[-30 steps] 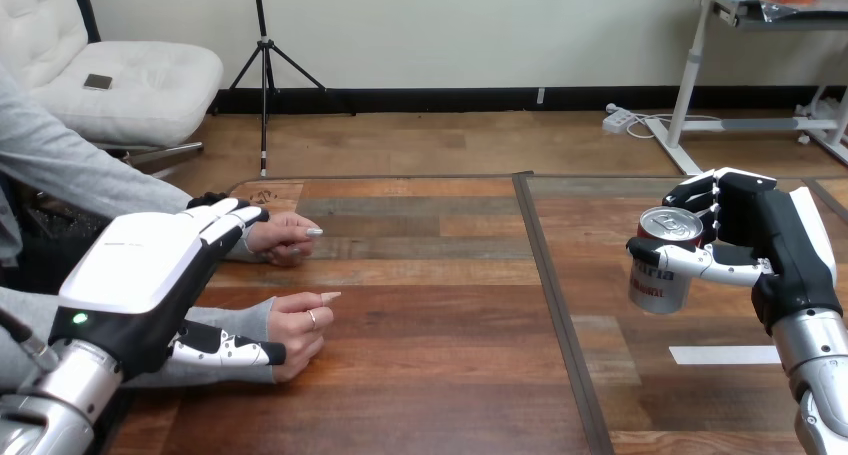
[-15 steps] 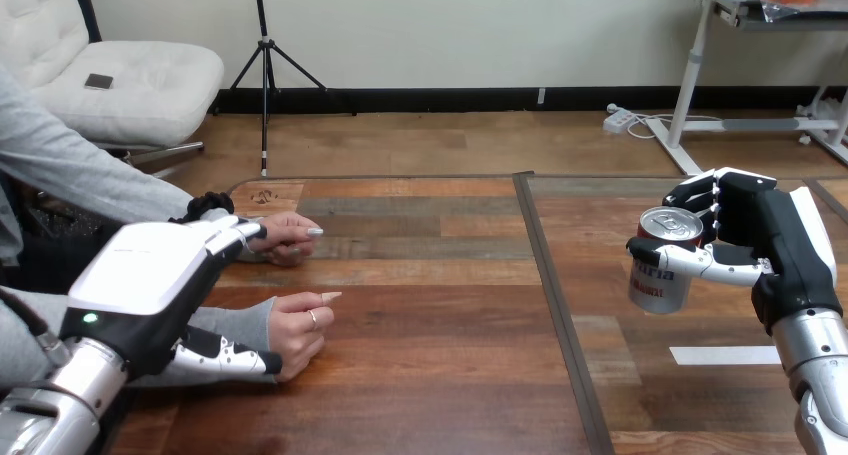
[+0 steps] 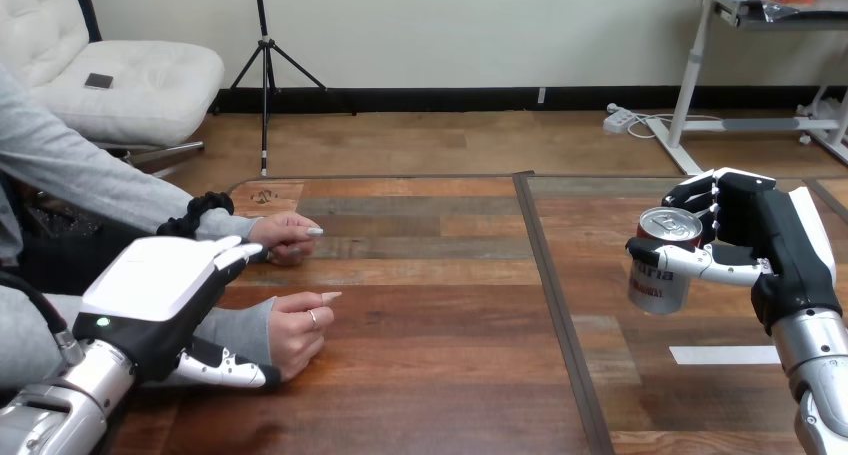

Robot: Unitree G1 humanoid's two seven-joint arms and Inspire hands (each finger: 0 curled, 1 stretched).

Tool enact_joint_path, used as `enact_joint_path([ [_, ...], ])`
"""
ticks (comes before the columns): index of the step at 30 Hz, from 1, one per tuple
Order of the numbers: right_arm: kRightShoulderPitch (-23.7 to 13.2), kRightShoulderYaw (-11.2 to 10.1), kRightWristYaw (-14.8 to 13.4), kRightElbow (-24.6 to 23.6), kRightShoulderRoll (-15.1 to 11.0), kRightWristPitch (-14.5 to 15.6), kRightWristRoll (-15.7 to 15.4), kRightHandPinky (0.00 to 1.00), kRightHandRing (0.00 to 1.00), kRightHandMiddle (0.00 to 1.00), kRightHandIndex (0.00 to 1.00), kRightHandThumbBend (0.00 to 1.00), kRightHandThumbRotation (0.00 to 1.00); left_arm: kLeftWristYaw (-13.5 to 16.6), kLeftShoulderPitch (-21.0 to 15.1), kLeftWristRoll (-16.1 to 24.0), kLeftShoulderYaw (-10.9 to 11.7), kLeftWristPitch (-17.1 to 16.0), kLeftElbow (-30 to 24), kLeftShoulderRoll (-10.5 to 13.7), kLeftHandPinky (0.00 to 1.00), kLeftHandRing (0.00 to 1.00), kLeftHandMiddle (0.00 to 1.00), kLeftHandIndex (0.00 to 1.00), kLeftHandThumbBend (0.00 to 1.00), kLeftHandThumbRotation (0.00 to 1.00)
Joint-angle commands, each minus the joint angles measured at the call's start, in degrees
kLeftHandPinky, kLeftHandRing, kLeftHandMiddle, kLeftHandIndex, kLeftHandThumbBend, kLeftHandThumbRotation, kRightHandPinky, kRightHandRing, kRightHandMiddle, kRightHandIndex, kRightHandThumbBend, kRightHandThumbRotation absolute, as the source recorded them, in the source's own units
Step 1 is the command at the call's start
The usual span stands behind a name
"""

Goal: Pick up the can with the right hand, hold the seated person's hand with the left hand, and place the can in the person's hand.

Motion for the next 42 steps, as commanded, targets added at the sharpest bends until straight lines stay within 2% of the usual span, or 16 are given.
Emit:
enact_joint_path([
  [1,-3.6,-0.5,0.4,-2.6,0.1,-1.6,1.5,0.26,0.3,0.39,0.4,0.86,0.0,0.8,-4.7,0.0,-1.2,0.5,1.8,1.6,0.78,0.88,0.92,0.88,1.0,0.5],
  [11,-3.5,-0.9,0.5,-3.1,0.2,-0.4,2.4,0.25,0.29,0.4,0.4,0.86,0.0,0.3,-6.3,0.7,-3.4,1.8,4.8,2.3,0.79,0.89,0.92,0.89,1.0,0.53],
  [14,-3.5,-0.7,0.0,-3.2,0.1,-0.2,2.0,0.25,0.29,0.4,0.4,0.86,0.0,0.7,-6.8,1.4,-4.1,2.2,5.6,2.6,0.79,0.89,0.92,0.89,1.0,0.54],
  [20,-3.4,-0.2,-1.5,-3.0,-0.4,-1.6,0.3,0.24,0.28,0.39,0.4,0.87,0.0,0.3,-7.6,1.7,-5.3,3.2,6.9,2.8,0.79,0.89,0.92,0.89,1.0,0.55],
  [28,-3.5,-0.9,0.7,-2.9,0.1,-1.0,2.4,0.25,0.28,0.39,0.4,0.87,0.0,2.2,-9.1,2.6,-6.7,3.0,10.5,3.1,0.78,0.88,0.91,0.88,1.0,0.53],
  [42,-3.4,-0.9,1.5,-3.0,0.2,-1.3,3.0,0.26,0.29,0.39,0.4,0.88,0.0,3.1,-11.2,2.9,-8.8,3.3,15.2,3.7,0.8,0.89,0.92,0.88,1.0,0.49],
])
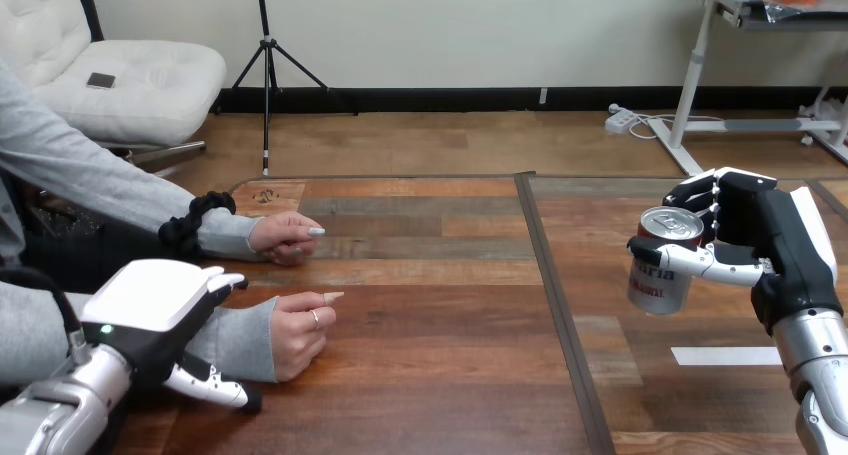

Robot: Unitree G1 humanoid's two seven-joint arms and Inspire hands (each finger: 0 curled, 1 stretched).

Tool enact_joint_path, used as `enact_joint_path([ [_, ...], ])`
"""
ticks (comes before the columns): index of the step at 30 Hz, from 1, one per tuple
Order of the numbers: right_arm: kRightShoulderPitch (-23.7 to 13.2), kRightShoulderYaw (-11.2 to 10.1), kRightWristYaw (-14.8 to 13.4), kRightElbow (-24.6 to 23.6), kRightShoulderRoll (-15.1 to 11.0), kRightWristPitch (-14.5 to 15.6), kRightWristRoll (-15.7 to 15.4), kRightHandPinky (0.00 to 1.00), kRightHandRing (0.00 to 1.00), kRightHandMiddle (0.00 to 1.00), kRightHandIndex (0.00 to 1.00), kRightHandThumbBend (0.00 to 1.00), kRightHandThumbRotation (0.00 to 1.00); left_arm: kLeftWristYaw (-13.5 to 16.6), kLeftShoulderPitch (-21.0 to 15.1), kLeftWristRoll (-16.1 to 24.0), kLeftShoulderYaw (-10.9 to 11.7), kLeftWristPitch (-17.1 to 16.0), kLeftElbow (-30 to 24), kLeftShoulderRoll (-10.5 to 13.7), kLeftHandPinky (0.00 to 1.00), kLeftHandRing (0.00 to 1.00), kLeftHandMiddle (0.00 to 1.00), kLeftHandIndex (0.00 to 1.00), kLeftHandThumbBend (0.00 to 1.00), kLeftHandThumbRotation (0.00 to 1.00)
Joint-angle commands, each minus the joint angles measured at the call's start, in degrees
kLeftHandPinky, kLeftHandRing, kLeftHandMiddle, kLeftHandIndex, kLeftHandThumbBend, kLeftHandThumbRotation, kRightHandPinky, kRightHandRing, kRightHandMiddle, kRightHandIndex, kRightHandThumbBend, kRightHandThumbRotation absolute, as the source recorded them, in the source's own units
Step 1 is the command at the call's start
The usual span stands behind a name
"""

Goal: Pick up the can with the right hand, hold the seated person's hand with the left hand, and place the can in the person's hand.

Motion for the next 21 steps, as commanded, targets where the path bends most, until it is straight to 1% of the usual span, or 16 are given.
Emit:
enact_joint_path([
  [1,-3.3,-0.7,-0.3,-3.1,0.2,-1.3,1.4,0.26,0.29,0.39,0.4,0.88,0.0,1.5,-4.1,0.6,-1.3,0.5,2.9,2.1,0.8,0.89,0.92,0.88,1.0,0.49],
  [8,-3.3,-0.8,0.0,-3.3,0.4,-0.8,2.0,0.26,0.3,0.39,0.4,0.87,0.0,0.5,-5.1,1.0,-2.5,1.8,4.5,2.4,0.81,0.9,0.92,0.89,1.0,0.5],
  [12,-3.1,-0.7,-0.5,-3.5,0.4,-0.6,1.8,0.25,0.29,0.4,0.4,0.87,0.0,1.9,-5.7,1.0,-3.0,1.3,6.3,2.6,0.81,0.89,0.92,0.89,1.0,0.49],
  [17,-3.1,-0.7,-0.3,-3.7,0.4,-0.6,2.1,0.23,0.27,0.39,0.4,0.87,0.0,2.4,-6.1,1.0,-3.4,1.4,7.3,2.7,0.8,0.89,0.92,0.88,1.0,0.5],
  [21,-2.9,-0.5,-0.7,-3.8,0.3,-1.3,1.6,0.22,0.26,0.39,0.4,0.88,0.0,3.2,-6.7,1.1,-3.9,1.4,8.7,2.7,0.79,0.89,0.92,0.88,1.0,0.49],
])
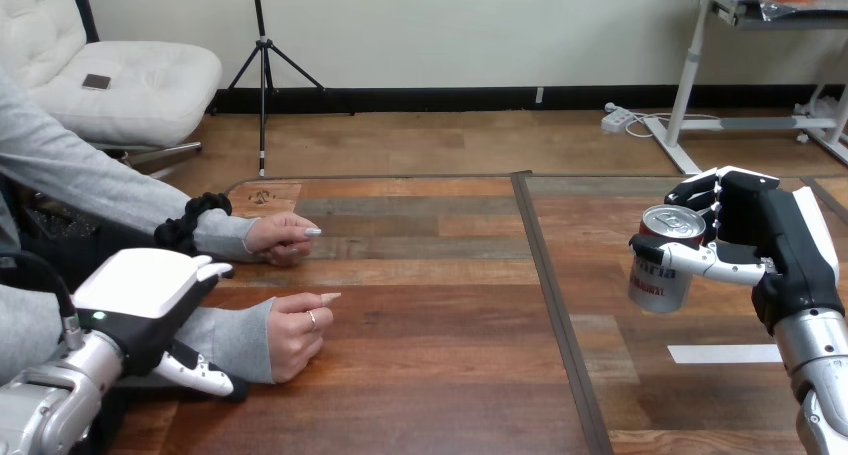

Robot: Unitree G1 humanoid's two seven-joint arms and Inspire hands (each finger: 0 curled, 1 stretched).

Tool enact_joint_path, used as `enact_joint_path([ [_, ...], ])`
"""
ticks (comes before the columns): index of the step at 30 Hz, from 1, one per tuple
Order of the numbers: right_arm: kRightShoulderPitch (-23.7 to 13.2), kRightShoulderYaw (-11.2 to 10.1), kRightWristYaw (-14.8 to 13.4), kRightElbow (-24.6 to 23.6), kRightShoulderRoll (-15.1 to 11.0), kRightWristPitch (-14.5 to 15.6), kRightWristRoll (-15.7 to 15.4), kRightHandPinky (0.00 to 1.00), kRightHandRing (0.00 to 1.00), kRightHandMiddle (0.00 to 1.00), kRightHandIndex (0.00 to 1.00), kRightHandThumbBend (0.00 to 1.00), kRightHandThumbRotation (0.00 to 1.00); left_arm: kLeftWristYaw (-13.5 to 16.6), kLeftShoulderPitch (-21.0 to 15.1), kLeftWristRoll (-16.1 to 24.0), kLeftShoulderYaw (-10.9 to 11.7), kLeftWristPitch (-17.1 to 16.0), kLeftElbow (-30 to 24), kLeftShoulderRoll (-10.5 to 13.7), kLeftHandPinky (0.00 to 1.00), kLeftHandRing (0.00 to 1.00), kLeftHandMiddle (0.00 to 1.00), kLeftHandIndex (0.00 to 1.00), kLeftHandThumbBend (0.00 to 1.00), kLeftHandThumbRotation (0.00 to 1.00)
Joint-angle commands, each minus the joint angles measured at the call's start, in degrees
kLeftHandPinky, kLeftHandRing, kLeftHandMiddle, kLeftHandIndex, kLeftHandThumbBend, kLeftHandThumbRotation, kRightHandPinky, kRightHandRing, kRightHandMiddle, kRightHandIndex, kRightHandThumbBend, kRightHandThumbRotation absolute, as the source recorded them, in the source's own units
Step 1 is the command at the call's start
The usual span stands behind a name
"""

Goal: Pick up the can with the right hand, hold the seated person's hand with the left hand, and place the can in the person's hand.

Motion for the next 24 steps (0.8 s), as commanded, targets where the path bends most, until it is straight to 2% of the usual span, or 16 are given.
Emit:
enact_joint_path([
  [1,-2.9,-0.5,-0.7,-3.8,0.2,-1.3,0.8,0.23,0.27,0.39,0.4,0.88,0.0,1.4,-2.7,0.8,-1.6,1.0,2.8,1.7,0.79,0.88,0.91,0.88,1.0,0.49],
  [15,-2.6,-0.5,-0.6,-4.2,0.2,-1.3,0.9,0.23,0.27,0.38,0.4,0.88,0.0,1.9,-3.8,0.0,-2.6,1.0,5.3,1.8,0.79,0.88,0.91,0.87,1.0,0.43],
  [24,-2.6,-0.9,0.1,-4.2,0.4,-1.2,1.9,0.25,0.3,0.39,0.4,0.87,0.0,1.8,-3.5,-0.3,-2.6,0.8,4.3,2.2,0.78,0.86,0.88,0.85,1.0,0.41],
])
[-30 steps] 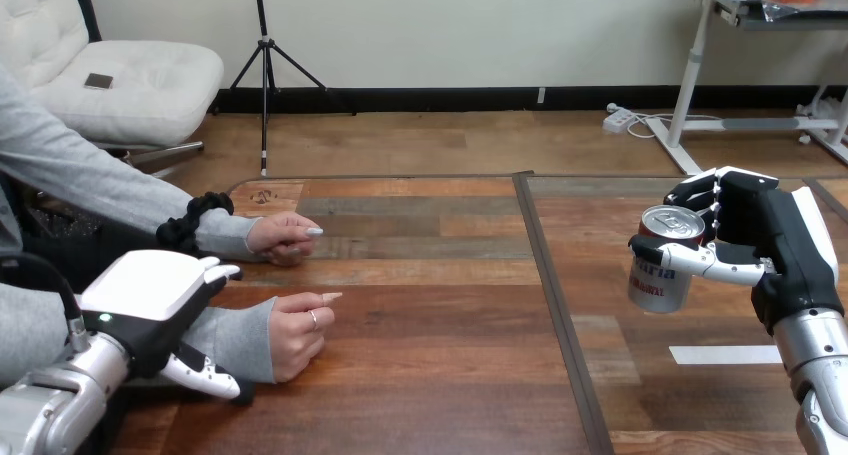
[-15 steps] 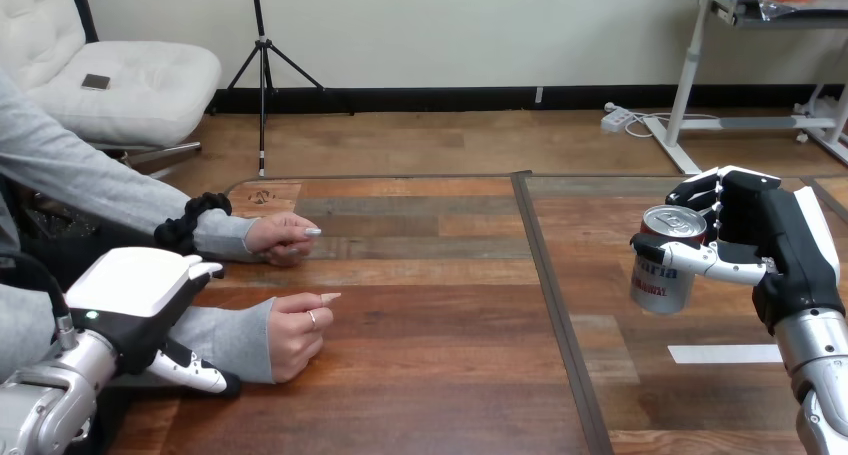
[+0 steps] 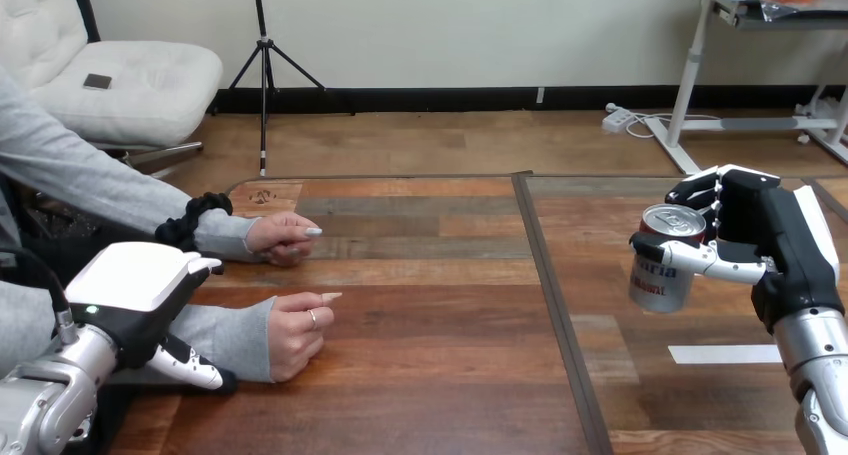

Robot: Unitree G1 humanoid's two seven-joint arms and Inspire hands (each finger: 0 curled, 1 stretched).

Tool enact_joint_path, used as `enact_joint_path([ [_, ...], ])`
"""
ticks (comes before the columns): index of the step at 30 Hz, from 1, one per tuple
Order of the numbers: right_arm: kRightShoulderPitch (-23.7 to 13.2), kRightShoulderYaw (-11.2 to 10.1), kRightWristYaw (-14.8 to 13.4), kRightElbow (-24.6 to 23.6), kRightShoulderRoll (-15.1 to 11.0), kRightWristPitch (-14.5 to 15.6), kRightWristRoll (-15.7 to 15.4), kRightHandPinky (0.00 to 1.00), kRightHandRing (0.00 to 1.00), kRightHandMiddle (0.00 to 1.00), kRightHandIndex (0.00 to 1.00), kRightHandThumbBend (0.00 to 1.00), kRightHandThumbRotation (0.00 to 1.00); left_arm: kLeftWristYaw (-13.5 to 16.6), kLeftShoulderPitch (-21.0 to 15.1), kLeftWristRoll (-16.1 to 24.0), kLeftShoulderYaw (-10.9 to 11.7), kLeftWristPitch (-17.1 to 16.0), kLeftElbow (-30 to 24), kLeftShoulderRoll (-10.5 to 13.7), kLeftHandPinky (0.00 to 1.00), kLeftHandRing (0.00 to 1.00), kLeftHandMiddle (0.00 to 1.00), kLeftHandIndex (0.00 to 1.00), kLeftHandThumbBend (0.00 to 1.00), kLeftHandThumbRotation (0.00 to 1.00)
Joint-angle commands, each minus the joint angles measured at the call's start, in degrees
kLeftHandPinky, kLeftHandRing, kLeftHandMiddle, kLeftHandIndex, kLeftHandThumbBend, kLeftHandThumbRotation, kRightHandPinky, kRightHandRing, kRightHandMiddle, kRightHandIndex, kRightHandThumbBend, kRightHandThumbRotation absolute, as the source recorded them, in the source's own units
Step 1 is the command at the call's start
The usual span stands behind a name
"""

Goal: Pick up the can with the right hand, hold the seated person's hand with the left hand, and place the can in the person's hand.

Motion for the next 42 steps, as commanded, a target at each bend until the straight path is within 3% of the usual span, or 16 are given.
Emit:
enact_joint_path([
  [1,-2.6,-0.9,-0.3,-3.9,0.2,-1.2,1.4,0.25,0.3,0.39,0.4,0.87,0.0,-0.1,-1.6,0.2,-1.4,0.6,1.6,2.0,0.77,0.86,0.88,0.85,1.0,0.41],
  [8,-2.5,-0.6,-1.7,-4.2,0.0,-0.8,0.4,0.24,0.27,0.39,0.4,0.88,0.0,0.2,-1.6,-0.5,-1.1,-0.5,1.6,2.1,0.74,0.82,0.85,0.82,1.0,0.4],
  [17,-2.6,-0.8,-1.1,-3.9,-0.1,-1.5,0.9,0.2,0.24,0.38,0.4,0.88,0.0,-3.2,-1.9,-3.0,-0.7,-0.4,1.4,1.8,0.72,0.8,0.83,0.8,1.0,0.34],
  [26,-2.9,-0.8,-1.8,-3.5,-0.1,-1.8,0.6,0.21,0.25,0.39,0.4,0.89,0.0,-8.3,-1.5,-6.1,-0.2,0.1,-1.0,2.0,0.64,0.77,0.8,0.78,1.0,0.28],
  [29,-3.0,-1.1,-0.6,-3.4,0.1,-1.9,1.5,0.21,0.25,0.39,0.4,0.89,0.0,-9.8,-1.3,-7.8,0.1,-0.9,-1.5,2.2,0.6,0.74,0.79,0.77,1.0,0.25],
  [33,-3.1,-1.0,-0.8,-3.2,0.0,-2.2,1.3,0.2,0.24,0.39,0.4,0.89,0.0,-13.9,-1.3,-10.5,0.6,-0.6,-2.3,2.1,0.54,0.71,0.77,0.77,1.0,0.21],
  [42,-3.1,-1.3,0.0,-3.6,0.2,-1.1,2.4,0.22,0.26,0.4,0.4,0.88,0.0,-18.1,-1.8,-12.7,0.4,-0.1,-2.8,2.3,0.49,0.64,0.72,0.74,1.0,0.16],
])
